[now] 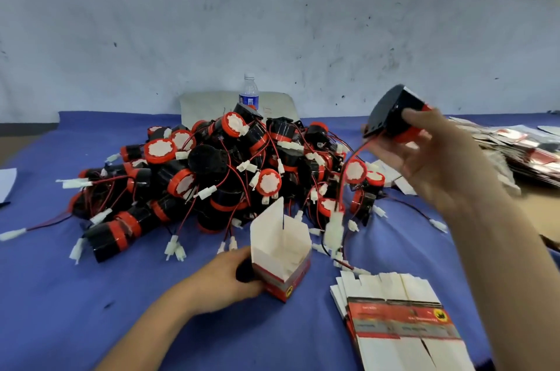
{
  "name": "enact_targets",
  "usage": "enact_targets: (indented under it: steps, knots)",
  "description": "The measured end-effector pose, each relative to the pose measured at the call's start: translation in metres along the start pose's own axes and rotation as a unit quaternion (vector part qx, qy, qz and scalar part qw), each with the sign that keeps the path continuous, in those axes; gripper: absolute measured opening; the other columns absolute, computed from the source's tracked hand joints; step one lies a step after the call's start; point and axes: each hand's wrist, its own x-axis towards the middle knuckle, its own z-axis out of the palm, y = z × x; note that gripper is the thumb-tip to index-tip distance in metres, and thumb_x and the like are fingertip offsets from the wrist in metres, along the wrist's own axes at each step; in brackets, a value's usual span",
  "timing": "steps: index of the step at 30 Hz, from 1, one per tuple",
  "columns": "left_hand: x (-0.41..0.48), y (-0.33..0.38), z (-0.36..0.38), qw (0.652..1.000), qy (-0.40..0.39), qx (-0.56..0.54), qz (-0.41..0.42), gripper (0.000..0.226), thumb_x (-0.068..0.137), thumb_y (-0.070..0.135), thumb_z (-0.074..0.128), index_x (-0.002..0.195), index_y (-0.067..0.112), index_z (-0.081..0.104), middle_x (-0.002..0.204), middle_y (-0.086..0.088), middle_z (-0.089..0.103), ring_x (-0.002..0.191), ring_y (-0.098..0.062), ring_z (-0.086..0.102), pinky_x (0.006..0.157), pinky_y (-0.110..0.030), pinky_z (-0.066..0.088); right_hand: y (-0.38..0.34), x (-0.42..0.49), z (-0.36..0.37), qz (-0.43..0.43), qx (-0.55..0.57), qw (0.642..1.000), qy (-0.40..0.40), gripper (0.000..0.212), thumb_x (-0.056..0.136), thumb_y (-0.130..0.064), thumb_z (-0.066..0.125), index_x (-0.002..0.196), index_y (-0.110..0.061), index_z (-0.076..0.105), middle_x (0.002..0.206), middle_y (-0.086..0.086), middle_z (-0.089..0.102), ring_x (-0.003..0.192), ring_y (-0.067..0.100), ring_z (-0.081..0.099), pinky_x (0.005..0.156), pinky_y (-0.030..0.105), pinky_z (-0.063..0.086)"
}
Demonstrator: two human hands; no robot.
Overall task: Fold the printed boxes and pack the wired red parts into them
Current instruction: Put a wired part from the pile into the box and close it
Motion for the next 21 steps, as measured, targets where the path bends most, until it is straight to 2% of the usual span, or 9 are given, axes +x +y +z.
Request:
enact_targets:
  steps: [3, 6, 9, 11, 13, 15, 17, 19, 21]
  knots:
    - [-0.001, 0.004, 0.003, 0.996, 0.041, -0.068, 0.040, 0.052, 0.083, 0.030, 0.060, 0.127, 0.049, 0.041, 0.120, 0.038, 0.055, 0.115, 0.010, 0.052, 0.093, -0.012, 0.043, 0.023, -0.010, 0.000, 0.101, 0.039, 0.993, 0.039, 0.034, 0.065, -0.017, 0.065, 0.098, -0.010, 0.061, 0.099, 0.014, 0.062, 0.082, 0.033, 0.068, 0.068, 0.040, 0.059]
    - [-0.003, 0.006, 0.011, 0.991, 0.085, -0.091, 0.053, 0.101, 0.062, 0.070, 0.073, 0.140, 0.063, 0.008, 0.137, 0.038, 0.039, 0.125, 0.013, 0.042, 0.102, -0.020, 0.037, 0.042, -0.016, -0.003, 0.134, 0.078, 0.986, 0.054, 0.031, 0.072, -0.022, 0.066, 0.101, -0.013, 0.061, 0.101, 0.013, 0.061, 0.087, 0.031, 0.060, 0.070, 0.040, 0.057]
    - [-0.003, 0.006, 0.023, 0.989, 0.134, -0.017, 0.063, 0.129, 0.046, 0.073, 0.081, 0.138, 0.065, -0.010, 0.138, 0.048, 0.021, 0.129, 0.020, 0.026, 0.106, -0.023, 0.029, 0.055, -0.020, -0.004, 0.067, -0.028, 0.995, 0.063, 0.022, 0.086, -0.015, 0.062, 0.108, -0.021, 0.061, 0.093, 0.004, 0.067, 0.074, 0.021, 0.063, 0.060, 0.030, 0.056]
    - [-0.003, 0.007, 0.029, 0.987, 0.139, 0.007, 0.078, 0.129, 0.052, 0.070, 0.081, 0.137, 0.064, -0.016, 0.137, 0.054, 0.013, 0.128, 0.026, 0.019, 0.103, -0.013, 0.027, 0.060, -0.023, -0.005, -0.027, -0.168, 0.983, 0.065, 0.044, 0.082, -0.009, 0.069, 0.118, -0.030, 0.055, 0.105, -0.003, 0.064, 0.077, 0.016, 0.067, 0.064, 0.027, 0.055]
    - [-0.002, 0.006, 0.033, 0.987, 0.132, 0.017, 0.089, 0.125, 0.062, 0.062, 0.079, 0.138, 0.062, -0.020, 0.134, 0.054, 0.023, 0.122, 0.027, 0.030, 0.093, 0.002, 0.028, 0.061, -0.032, -0.006, -0.119, -0.313, 0.942, 0.019, 0.060, 0.070, -0.008, 0.080, 0.113, -0.038, 0.049, 0.111, -0.011, 0.057, 0.090, 0.012, 0.066, 0.074, 0.023, 0.052]
    - [-0.002, 0.005, 0.035, 0.989, 0.120, 0.005, 0.090, 0.122, 0.068, 0.050, 0.076, 0.138, 0.059, -0.023, 0.124, 0.045, 0.043, 0.110, 0.015, 0.051, 0.083, 0.002, 0.035, 0.067, -0.048, -0.008, -0.204, -0.463, 0.859, -0.082, 0.064, 0.066, -0.011, 0.081, 0.110, -0.040, 0.045, 0.113, -0.020, 0.051, 0.101, 0.003, 0.058, 0.082, 0.014, 0.046]
    - [-0.001, 0.005, 0.037, 0.988, 0.118, -0.002, 0.098, 0.118, 0.070, 0.041, 0.072, 0.139, 0.059, -0.023, 0.114, 0.036, 0.053, 0.096, 0.005, 0.060, 0.078, -0.003, 0.041, 0.079, -0.063, -0.009, -0.272, -0.562, 0.766, -0.154, 0.065, 0.067, -0.011, 0.077, 0.118, -0.035, 0.045, 0.116, -0.019, 0.045, 0.107, 0.000, 0.051, 0.087, 0.010, 0.041]
    - [-0.001, 0.006, 0.037, 0.987, 0.119, -0.005, 0.111, 0.116, 0.071, 0.035, 0.070, 0.140, 0.058, -0.020, 0.111, 0.030, 0.058, 0.093, 0.002, 0.062, 0.079, -0.008, 0.046, 0.090, -0.069, -0.007, -0.284, -0.621, 0.708, -0.180, 0.067, 0.070, -0.009, 0.075, 0.124, -0.034, 0.045, 0.120, -0.011, 0.043, 0.103, 0.013, 0.054, 0.085, 0.022, 0.047]
    - [0.000, 0.007, 0.038, 0.987, 0.115, -0.011, 0.116, 0.115, 0.072, 0.036, 0.069, 0.140, 0.057, -0.021, 0.115, 0.030, 0.058, 0.099, 0.002, 0.062, 0.084, -0.010, 0.046, 0.100, -0.071, -0.008, -0.271, -0.663, 0.676, -0.175, 0.067, 0.069, -0.010, 0.074, 0.128, -0.032, 0.049, 0.121, -0.007, 0.046, 0.097, 0.020, 0.056, 0.081, 0.030, 0.049]
